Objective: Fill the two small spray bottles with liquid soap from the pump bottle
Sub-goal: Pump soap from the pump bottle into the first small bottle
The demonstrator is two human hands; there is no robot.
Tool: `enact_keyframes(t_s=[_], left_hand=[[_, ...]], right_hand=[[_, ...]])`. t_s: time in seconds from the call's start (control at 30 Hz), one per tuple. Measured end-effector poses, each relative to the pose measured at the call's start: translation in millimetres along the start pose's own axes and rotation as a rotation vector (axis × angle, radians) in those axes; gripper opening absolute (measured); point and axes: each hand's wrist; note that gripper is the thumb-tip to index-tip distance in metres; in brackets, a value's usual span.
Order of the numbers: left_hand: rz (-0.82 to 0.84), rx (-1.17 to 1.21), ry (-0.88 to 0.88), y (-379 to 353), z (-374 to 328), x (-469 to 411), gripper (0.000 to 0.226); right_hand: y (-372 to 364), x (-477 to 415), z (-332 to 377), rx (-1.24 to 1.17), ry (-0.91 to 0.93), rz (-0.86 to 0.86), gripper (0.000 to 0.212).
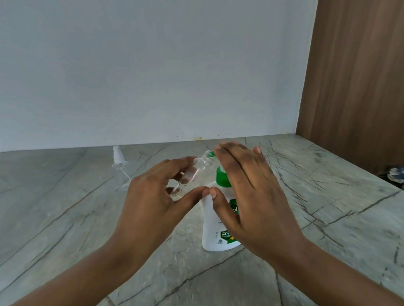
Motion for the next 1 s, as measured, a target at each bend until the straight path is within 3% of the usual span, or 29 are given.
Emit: enact_keyframes(t_s=[0.53,1.0], left_hand=[[0.011,-0.053,-0.062,-3.0,8.6,8.3,0.051],[0.005,-0.052,-0.037,-0.3,1.9,0.6,0.049]], right_hand=[[-2.9,7.7,-1.1,-0.003,0.033,-0.009,0.044],[0.5,2.8,0.2,-0.032,-0.012,0.012,0.052]])
Point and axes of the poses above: each hand's wrist, its own x-axis away from the middle knuckle, its own y-axis out of the back of the hand, z = x × y, and after that the axes turned 12 degrees about x, right-handed
